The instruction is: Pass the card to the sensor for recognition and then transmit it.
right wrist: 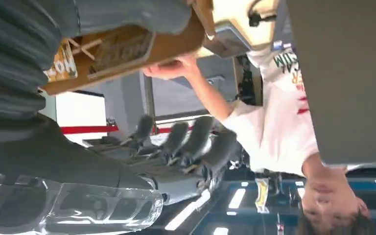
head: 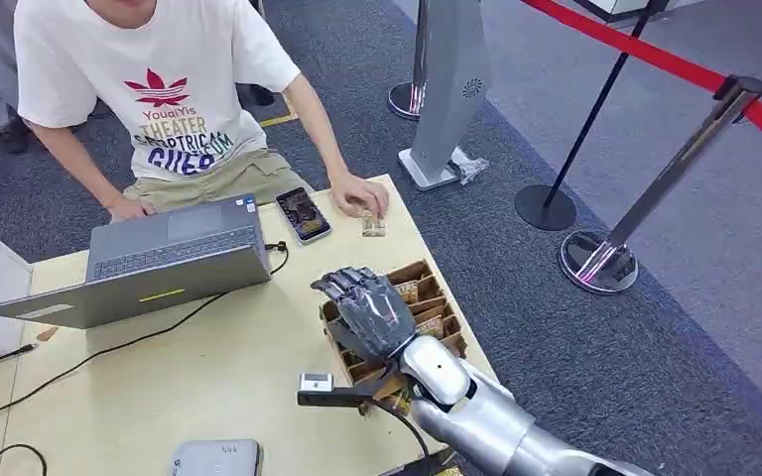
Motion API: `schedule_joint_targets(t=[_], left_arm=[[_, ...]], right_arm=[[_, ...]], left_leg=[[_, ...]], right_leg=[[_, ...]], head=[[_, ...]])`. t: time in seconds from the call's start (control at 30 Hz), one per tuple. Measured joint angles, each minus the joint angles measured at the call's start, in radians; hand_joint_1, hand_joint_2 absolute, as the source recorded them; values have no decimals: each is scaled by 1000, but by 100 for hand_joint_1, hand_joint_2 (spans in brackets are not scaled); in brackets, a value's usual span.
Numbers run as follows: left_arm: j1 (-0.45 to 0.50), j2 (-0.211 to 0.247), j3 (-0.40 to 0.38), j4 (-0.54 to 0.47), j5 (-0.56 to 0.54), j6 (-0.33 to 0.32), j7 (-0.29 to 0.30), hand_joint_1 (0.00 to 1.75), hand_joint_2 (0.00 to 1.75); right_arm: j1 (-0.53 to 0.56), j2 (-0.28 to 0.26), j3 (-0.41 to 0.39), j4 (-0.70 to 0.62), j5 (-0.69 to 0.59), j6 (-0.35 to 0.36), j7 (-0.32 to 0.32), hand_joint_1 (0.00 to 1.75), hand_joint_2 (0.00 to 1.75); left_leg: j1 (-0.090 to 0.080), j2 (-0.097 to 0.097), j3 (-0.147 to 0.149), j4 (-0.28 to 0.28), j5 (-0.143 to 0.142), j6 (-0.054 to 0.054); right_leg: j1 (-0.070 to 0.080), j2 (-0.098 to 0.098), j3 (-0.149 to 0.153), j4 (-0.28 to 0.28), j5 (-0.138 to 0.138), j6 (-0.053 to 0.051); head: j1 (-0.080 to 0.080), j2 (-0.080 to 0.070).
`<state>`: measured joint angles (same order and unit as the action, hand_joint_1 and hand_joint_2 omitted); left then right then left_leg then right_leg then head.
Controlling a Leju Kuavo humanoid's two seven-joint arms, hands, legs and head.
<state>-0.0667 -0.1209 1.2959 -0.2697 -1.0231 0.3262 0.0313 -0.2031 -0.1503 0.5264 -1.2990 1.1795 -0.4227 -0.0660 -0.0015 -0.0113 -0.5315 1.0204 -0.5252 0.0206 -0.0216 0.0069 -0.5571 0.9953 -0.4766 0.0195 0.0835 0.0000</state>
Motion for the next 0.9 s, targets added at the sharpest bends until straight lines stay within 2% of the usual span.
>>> schedule_joint_targets(t=[0.07,0.1,0.2,0.23,0.27,0.33,0.47,0.57,0.9], left_arm=[[0,0,0,0,0,0,0,0,175],[0,0,0,0,0,0,0,0,175],[-1,0,0,0,0,0,0,0,175],[-1,0,0,0,0,0,0,0,175],[-1,0,0,0,1,0,1,0,175],[-1,0,0,0,2,0,4,0,175],[-1,0,0,0,7,0,6,0,175],[-1,0,0,0,12,0,9,0,175],[-1,0,1,0,22,0,14,0,175]], right_arm=[[2,0,1,-23,0,0,-4,37,175],[2,0,1,-36,0,0,-6,58,175],[2,1,4,-67,0,2,-12,59,175],[2,2,8,-77,0,2,-15,66,175],[2,2,13,-87,0,3,-18,66,175],[1,3,18,-100,0,3,-21,91,175],[-2,6,24,-119,0,10,-26,89,175],[-4,8,29,-128,2,21,-26,75,175],[-6,8,35,-138,8,55,-6,77,175]], left_leg=[[0,0,0,0,0,0],[0,0,0,0,0,0],[0,0,0,0,0,0],[0,0,0,0,0,0],[0,0,0,0,0,0],[0,0,0,0,0,0],[0,0,0,0,0,0],[0,0,0,0,0,0],[0,0,0,0,0,0]], right_leg=[[0,0,0,0,0,0],[0,0,0,0,0,0],[0,0,0,0,0,0],[0,0,0,0,0,0],[0,0,0,0,0,0],[0,0,0,0,0,0],[0,0,0,0,0,0],[0,0,0,0,0,0],[0,0,0,0,0,0]], head=[[0,0],[0,0],[0,0],[0,0],[0,0],[0,0],[0,0],[0,0],[0,0]])
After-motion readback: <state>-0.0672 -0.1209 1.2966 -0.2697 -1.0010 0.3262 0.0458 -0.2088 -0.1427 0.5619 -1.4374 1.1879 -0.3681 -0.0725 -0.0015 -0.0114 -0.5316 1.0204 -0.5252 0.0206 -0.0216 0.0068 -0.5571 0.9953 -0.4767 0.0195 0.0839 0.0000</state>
